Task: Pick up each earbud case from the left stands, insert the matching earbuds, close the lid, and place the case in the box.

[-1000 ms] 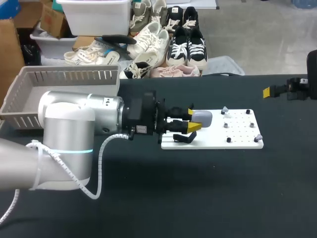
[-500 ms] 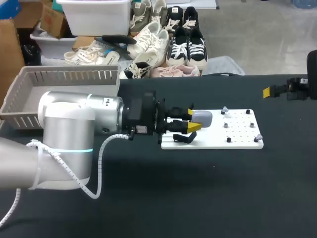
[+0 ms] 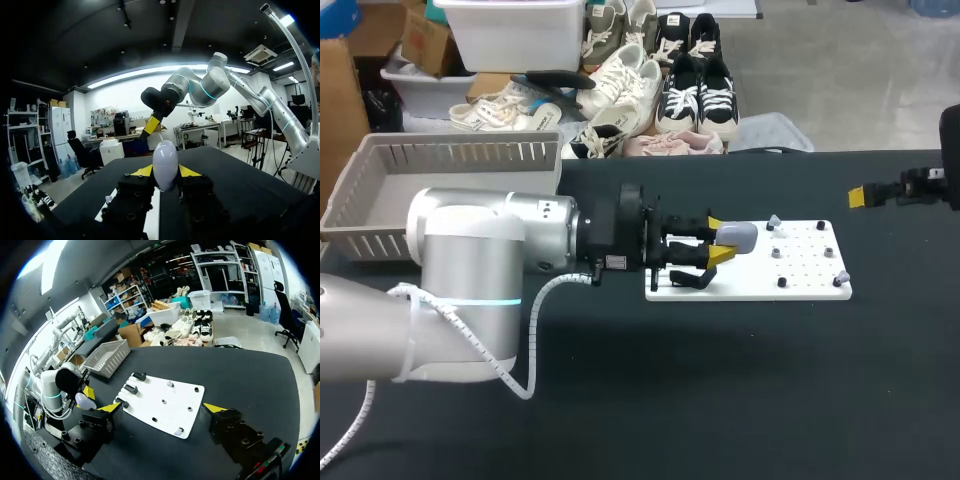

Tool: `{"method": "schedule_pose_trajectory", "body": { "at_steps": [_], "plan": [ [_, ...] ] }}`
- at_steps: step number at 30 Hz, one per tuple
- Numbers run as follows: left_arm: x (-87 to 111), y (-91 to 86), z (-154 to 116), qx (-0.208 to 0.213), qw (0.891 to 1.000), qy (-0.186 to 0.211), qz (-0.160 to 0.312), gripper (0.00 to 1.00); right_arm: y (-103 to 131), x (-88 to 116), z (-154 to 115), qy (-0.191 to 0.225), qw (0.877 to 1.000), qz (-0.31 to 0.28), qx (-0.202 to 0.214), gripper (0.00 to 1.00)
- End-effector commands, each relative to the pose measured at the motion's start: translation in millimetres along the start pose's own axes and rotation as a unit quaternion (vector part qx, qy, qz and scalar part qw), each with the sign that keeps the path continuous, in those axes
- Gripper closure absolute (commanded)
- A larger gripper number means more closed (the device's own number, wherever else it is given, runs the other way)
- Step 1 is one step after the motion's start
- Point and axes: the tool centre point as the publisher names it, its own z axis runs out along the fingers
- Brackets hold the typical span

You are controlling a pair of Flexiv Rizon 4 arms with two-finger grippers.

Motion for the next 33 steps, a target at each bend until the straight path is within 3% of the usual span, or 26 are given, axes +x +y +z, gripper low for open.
{"method": "schedule_pose_trajectory", "body": {
  "at_steps": [1,19,33],
  "plan": [
    [7.0,2.6,4,0.007,1.000,-0.010,0.001,1.00,19,13,-20,-0.003,1.000,-0.014,-0.007,0.00],
    [18.7,3.8,-1,0.030,0.999,-0.026,-0.010,1.00,102,47,-10,0.046,0.995,-0.084,-0.038,0.00],
    [25.9,3.5,0,0.026,0.999,-0.011,-0.022,1.00,128,59,19,0.075,0.992,-0.090,-0.048,0.00]
  ]
}}
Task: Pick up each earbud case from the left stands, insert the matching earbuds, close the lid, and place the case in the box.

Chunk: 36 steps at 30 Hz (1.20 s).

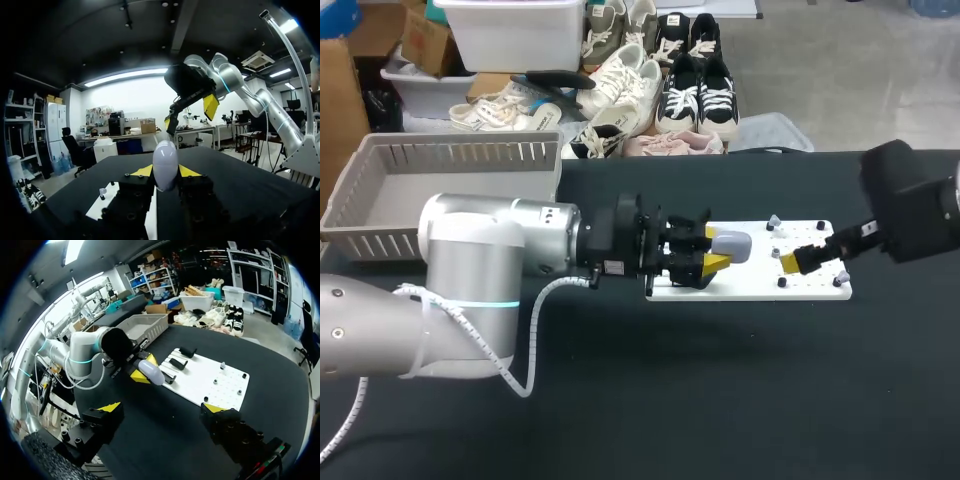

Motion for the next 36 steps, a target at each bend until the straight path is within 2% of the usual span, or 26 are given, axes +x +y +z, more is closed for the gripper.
{"method": "schedule_pose_trajectory", "body": {
  "at_steps": [1,12,36],
  "plan": [
    [0.7,-0.2,3,0.000,1.000,0.003,-0.003,1.00,4,-2,16,0.006,1.000,0.002,0.006,0.00],
    [2.5,0.2,8,0.000,1.000,0.017,-0.002,1.00,3,-2,34,0.029,1.000,-0.003,0.009,0.00],
    [2.5,0.2,8,0.000,1.000,0.017,-0.002,1.00,-11,-18,62,0.052,0.998,0.012,0.021,0.00]
  ]
}}
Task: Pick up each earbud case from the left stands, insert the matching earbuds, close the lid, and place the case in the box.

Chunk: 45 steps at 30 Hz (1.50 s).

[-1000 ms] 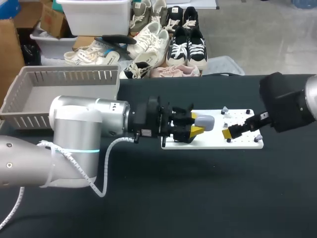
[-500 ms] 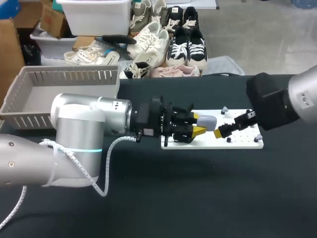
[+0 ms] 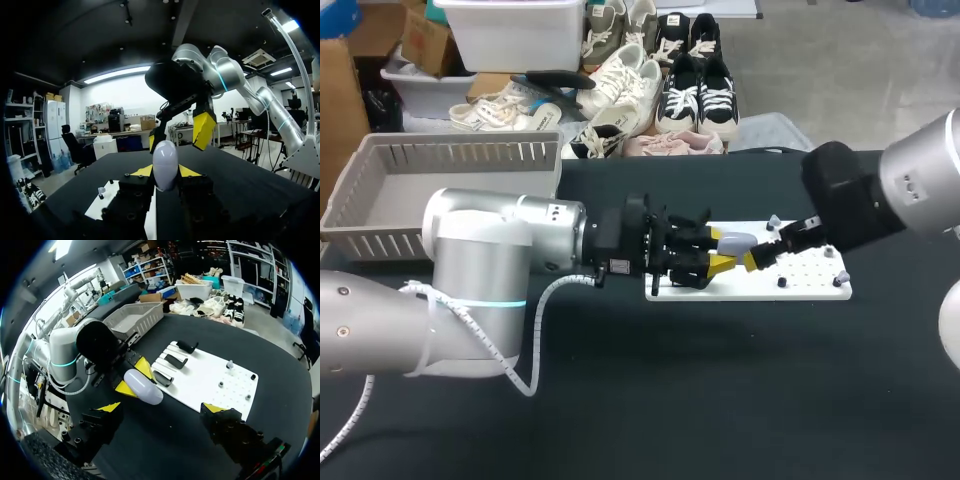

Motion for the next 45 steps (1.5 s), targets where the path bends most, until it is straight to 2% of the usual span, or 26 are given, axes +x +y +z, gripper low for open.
{"method": "schedule_pose_trajectory", "body": {
  "at_steps": [1,25,45],
  "plan": [
    [0.2,0.3,1,-0.001,1.000,0.001,0.000,1.00,-2,-6,7,0.005,1.000,0.002,0.003,0.00],
    [0.2,0.3,1,-0.001,1.000,0.001,0.000,1.00,-11,-10,17,0.013,1.000,0.015,0.016,0.00],
    [0.2,0.3,1,-0.001,1.000,0.001,0.000,1.00,-12,-26,6,0.001,1.000,0.017,0.020,0.00]
  ]
}}
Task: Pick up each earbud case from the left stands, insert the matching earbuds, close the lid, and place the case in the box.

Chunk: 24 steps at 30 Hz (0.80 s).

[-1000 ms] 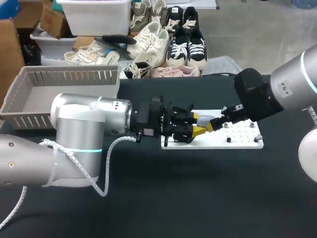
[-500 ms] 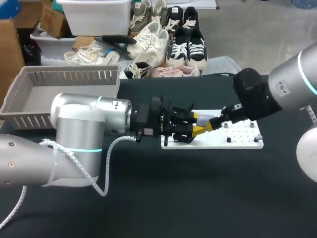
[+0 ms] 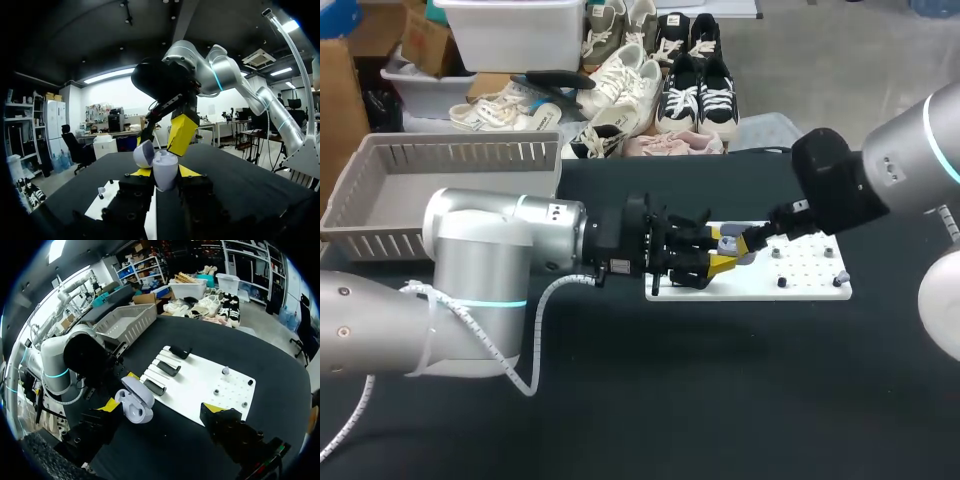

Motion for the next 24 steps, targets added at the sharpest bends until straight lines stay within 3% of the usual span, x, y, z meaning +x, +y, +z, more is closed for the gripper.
{"method": "schedule_pose_trajectory", "body": {
  "at_steps": [1,6,12,18,24],
  "plan": [
    [0.0,-0.1,1,-0.001,1.000,0.000,0.000,1.00,0,-6,-5,-0.003,1.000,-0.001,0.008,0.00],
    [0.0,-0.1,1,-0.001,1.000,0.000,0.000,1.00,-3,-16,-28,-0.025,0.998,-0.028,0.058,0.00],
    [0.0,-0.1,1,-0.001,1.000,0.000,0.000,1.00,-20,-20,-57,-0.030,0.985,-0.059,0.160,0.00],
    [0.0,-0.1,1,-0.001,1.000,0.000,0.000,1.00,-54,-1,-69,0.013,0.963,-0.058,0.261,0.00],
    [0.0,-0.1,1,-0.001,1.000,0.000,0.000,1.00,-73,23,-66,0.062,0.951,-0.043,0.298,0.00]
  ]
}}
